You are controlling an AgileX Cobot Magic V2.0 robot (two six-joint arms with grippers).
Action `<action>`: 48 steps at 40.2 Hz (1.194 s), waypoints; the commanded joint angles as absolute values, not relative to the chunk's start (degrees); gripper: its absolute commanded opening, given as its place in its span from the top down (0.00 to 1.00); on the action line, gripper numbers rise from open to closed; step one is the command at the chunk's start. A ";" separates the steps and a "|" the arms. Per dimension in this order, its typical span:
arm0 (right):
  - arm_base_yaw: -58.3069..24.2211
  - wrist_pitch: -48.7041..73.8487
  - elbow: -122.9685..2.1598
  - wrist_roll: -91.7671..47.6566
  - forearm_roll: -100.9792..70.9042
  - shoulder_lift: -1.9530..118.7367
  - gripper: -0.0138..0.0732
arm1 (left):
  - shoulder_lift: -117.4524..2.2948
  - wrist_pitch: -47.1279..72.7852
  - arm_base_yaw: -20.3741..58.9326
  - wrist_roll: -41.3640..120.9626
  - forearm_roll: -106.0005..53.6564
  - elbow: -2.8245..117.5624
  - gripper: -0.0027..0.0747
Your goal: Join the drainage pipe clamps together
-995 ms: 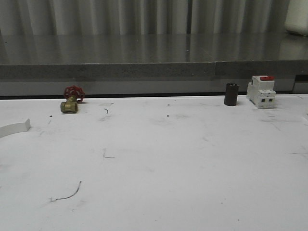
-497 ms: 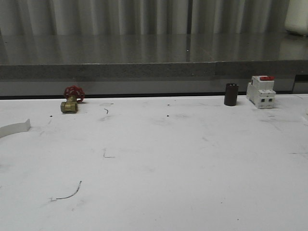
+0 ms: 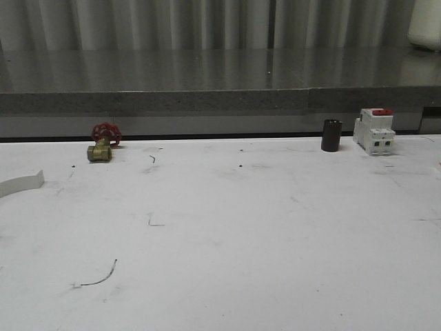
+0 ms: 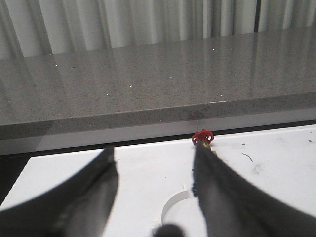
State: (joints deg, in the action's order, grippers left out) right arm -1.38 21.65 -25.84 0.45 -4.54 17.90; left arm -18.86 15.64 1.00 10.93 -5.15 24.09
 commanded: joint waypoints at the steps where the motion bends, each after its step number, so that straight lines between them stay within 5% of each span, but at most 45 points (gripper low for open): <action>1: -0.95 17.47 -27.96 0.00 -4.63 18.71 0.15 | -19.63 11.74 0.93 10.85 -6.06 26.00 0.17; 4: -0.95 17.47 -27.96 0.00 -4.63 18.71 0.17 | -19.63 11.74 0.93 10.85 -6.06 26.00 0.11; 25: -0.95 17.47 -27.96 0.00 -4.63 18.71 0.17 | -23.55 14.22 0.93 10.85 -8.20 26.57 0.11; 48: -0.95 17.47 -27.96 0.00 -4.63 18.71 0.17 | -71.01 38.05 0.78 4.58 -3.12 54.74 0.11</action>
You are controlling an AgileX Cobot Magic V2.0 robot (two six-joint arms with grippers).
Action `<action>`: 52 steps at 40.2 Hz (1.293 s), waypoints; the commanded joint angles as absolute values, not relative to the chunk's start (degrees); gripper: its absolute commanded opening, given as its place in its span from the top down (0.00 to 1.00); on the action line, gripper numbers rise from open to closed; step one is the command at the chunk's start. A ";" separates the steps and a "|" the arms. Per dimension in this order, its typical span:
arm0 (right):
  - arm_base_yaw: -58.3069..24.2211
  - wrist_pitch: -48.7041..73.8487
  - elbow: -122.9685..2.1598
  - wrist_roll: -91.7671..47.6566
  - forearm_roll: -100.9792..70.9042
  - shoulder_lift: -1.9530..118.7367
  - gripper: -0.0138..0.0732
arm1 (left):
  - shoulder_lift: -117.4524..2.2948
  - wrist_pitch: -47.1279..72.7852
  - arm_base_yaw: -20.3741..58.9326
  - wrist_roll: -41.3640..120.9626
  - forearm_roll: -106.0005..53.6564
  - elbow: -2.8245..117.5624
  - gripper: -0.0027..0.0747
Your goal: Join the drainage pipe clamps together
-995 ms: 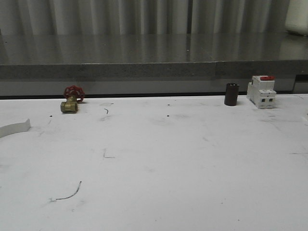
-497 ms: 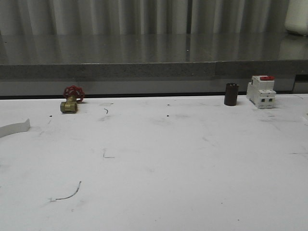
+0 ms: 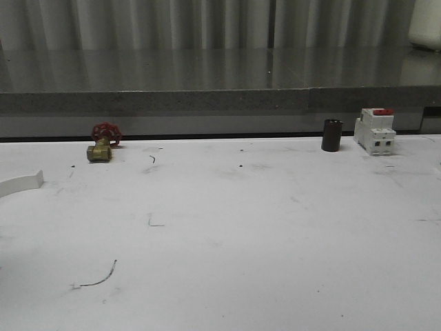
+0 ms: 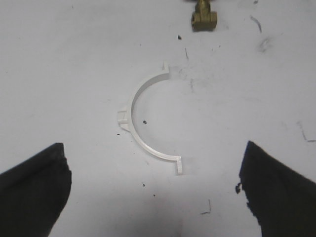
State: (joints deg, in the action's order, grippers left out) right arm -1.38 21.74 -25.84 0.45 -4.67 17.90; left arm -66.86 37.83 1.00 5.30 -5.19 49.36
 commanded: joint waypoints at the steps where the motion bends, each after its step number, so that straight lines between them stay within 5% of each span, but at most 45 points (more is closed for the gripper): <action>1: -0.95 17.47 -27.96 0.00 -4.63 18.71 0.17 | -73.04 38.74 0.66 4.39 -2.43 55.66 0.11; 25: -0.95 17.47 -27.96 0.00 -4.63 18.71 0.17 | -105.01 49.75 -1.78 5.05 -2.33 74.00 0.12; 37: -0.95 17.47 -27.96 0.00 -4.63 18.71 0.17 | -109.04 49.92 -1.89 7.88 -5.63 75.42 0.31; 48: -0.95 17.47 -27.96 0.00 -4.63 18.71 0.17 | -110.42 49.69 -1.98 9.51 -7.98 75.42 0.34; 52: -0.95 17.47 -27.96 0.00 -4.63 18.71 0.17 | -110.42 49.91 -1.98 9.49 -8.11 75.42 0.44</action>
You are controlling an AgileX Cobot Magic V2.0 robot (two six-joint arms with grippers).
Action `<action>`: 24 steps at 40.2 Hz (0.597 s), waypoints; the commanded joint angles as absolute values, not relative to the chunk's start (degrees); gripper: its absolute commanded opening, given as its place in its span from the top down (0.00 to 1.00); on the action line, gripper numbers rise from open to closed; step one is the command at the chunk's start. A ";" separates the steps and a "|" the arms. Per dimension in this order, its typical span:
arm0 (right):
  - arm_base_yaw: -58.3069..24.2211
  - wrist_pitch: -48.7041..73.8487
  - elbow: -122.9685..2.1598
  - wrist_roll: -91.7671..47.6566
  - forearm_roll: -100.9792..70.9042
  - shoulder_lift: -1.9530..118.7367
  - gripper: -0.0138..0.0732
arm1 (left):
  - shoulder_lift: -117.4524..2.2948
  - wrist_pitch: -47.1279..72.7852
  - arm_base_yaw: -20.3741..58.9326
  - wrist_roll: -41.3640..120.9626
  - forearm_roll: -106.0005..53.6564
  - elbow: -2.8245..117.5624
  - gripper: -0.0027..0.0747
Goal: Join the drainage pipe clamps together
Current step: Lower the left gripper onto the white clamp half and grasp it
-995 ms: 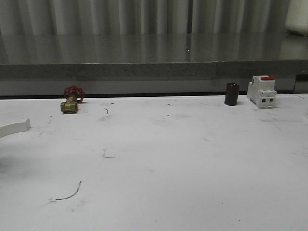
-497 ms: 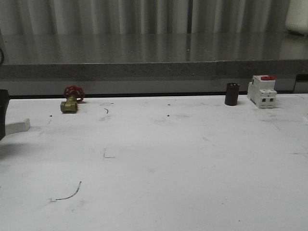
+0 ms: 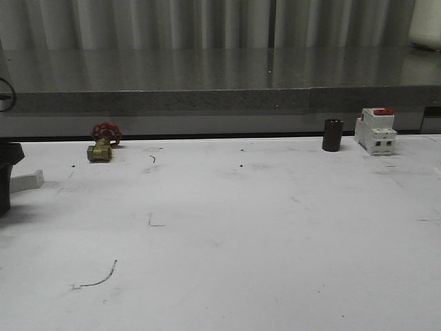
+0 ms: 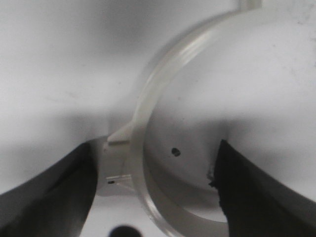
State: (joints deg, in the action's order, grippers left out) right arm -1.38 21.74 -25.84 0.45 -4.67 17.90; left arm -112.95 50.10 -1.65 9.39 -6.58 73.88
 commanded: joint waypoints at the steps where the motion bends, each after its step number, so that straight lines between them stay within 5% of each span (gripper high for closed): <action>1: -0.95 17.47 -27.96 0.00 -4.63 18.71 0.17 | -110.42 49.91 -1.98 9.49 -8.11 75.42 0.48; 12: -0.95 17.47 -27.96 0.00 -4.63 18.71 0.17 | -110.42 50.15 -1.98 9.49 -8.11 76.14 0.84; 24: -0.95 17.47 -27.96 0.00 -4.63 18.71 0.17 | -109.98 58.16 -0.47 9.38 -12.41 81.44 0.96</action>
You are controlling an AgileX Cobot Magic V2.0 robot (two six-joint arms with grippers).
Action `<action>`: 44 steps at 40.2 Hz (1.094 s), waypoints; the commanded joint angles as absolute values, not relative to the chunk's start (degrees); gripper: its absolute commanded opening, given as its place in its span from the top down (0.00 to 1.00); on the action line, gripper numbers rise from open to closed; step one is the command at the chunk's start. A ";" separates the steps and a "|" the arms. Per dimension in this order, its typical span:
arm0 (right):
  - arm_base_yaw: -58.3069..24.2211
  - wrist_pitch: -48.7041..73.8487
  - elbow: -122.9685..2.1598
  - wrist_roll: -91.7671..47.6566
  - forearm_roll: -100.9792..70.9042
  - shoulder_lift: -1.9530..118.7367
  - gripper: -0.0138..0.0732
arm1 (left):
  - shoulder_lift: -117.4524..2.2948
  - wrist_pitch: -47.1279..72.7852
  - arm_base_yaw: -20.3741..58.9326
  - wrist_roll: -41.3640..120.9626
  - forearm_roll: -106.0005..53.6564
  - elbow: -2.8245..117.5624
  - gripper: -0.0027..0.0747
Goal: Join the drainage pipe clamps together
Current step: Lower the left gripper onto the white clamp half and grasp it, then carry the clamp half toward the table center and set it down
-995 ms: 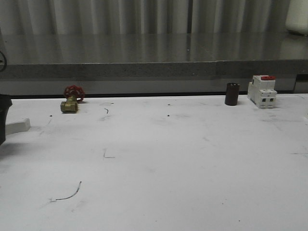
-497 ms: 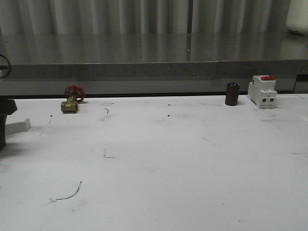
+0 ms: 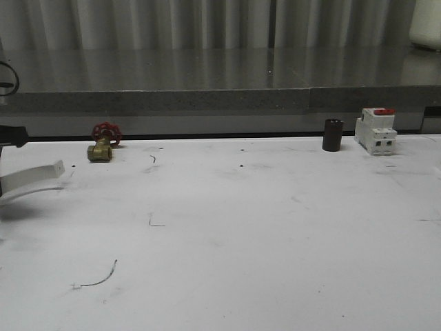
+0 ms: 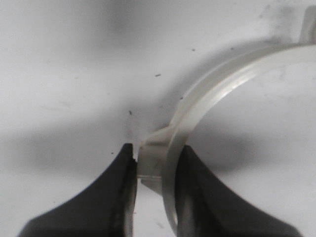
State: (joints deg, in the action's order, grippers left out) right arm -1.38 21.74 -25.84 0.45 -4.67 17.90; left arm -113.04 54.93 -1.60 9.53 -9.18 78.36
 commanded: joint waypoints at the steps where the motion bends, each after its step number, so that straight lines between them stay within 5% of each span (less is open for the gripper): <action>1: -0.95 17.47 -27.96 0.00 -4.63 18.71 0.17 | -109.98 59.05 0.15 8.92 -12.52 81.90 0.96; 21: -0.95 17.47 -27.96 0.00 -4.63 18.71 0.17 | -110.78 48.75 21.82 -18.95 -10.90 85.83 0.95; 44: -0.95 17.47 -27.96 0.00 -4.63 18.71 0.17 | -114.21 47.63 23.60 -28.26 -5.78 85.83 0.95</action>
State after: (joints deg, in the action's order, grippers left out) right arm -1.38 21.74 -25.84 0.45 -4.75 17.90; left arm -117.28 48.18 23.39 -27.31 -6.05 84.16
